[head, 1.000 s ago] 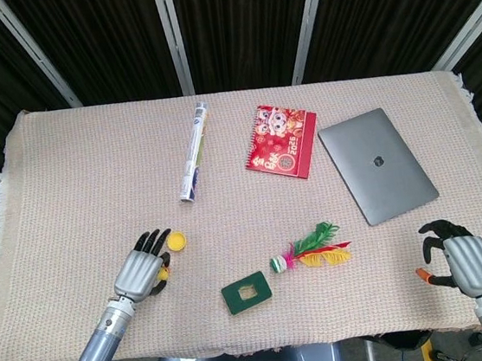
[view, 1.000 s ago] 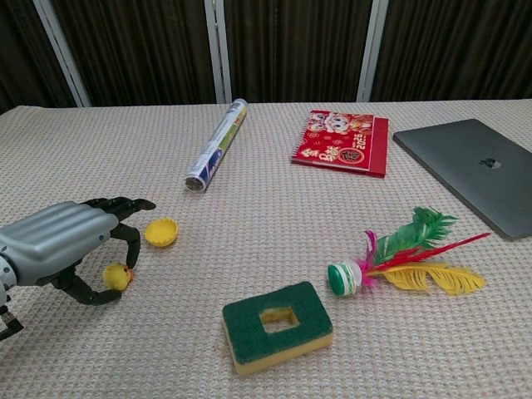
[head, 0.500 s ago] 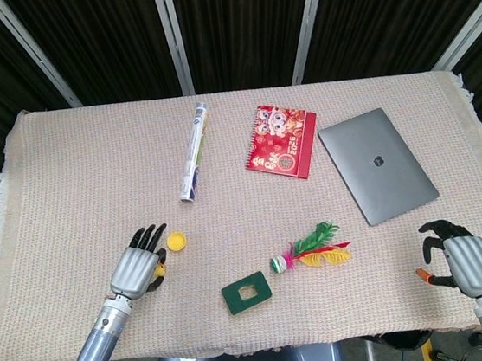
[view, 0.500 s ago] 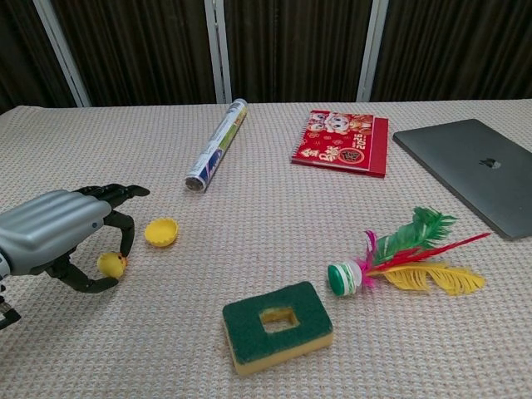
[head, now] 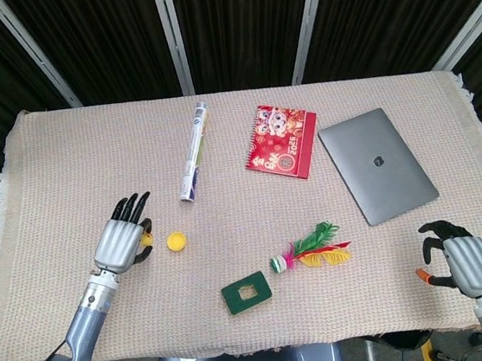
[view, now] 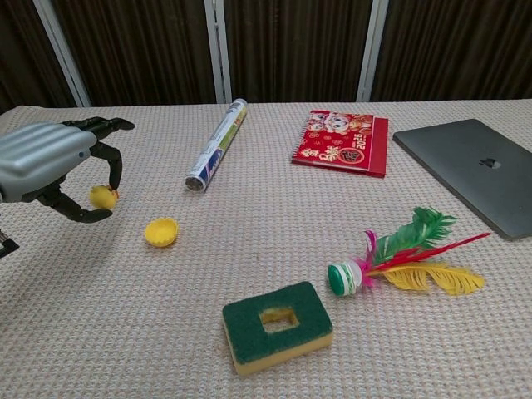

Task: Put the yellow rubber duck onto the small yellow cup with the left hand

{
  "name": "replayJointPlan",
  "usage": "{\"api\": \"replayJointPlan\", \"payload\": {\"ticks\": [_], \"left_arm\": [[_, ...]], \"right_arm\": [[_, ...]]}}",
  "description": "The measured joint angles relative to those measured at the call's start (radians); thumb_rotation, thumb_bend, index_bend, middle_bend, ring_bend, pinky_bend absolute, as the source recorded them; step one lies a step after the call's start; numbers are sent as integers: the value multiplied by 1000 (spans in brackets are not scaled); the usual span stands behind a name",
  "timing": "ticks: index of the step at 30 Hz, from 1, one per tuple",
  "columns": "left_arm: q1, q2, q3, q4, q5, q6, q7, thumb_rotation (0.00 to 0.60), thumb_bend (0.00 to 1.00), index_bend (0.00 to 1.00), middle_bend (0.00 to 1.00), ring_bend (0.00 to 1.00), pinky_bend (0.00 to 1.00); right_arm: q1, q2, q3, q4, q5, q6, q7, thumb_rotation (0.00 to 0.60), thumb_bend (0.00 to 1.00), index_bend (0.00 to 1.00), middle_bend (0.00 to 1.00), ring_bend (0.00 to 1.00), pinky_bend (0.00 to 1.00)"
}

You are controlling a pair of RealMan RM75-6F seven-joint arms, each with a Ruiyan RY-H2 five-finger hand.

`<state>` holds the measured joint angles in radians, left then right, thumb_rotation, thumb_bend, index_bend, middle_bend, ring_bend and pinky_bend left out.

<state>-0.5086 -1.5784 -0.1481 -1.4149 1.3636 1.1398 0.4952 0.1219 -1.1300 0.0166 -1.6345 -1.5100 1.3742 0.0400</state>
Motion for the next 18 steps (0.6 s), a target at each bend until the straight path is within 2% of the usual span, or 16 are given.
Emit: {"api": "replayJointPlan", "payload": {"ticks": [12,18], "left_arm": [[-52,-105,-8,103,-26,-44,-18,600,283,523,0,0,117],[-67,-160,6,156,-32,-55,-22,600,283,522,0,0,120]], "right_arm": [[1,0,0,2,-5,0,13,600,107,675,295,211,338],[1,0,-1,6,-8,2,21,600,107,675,294,211,338]]}}
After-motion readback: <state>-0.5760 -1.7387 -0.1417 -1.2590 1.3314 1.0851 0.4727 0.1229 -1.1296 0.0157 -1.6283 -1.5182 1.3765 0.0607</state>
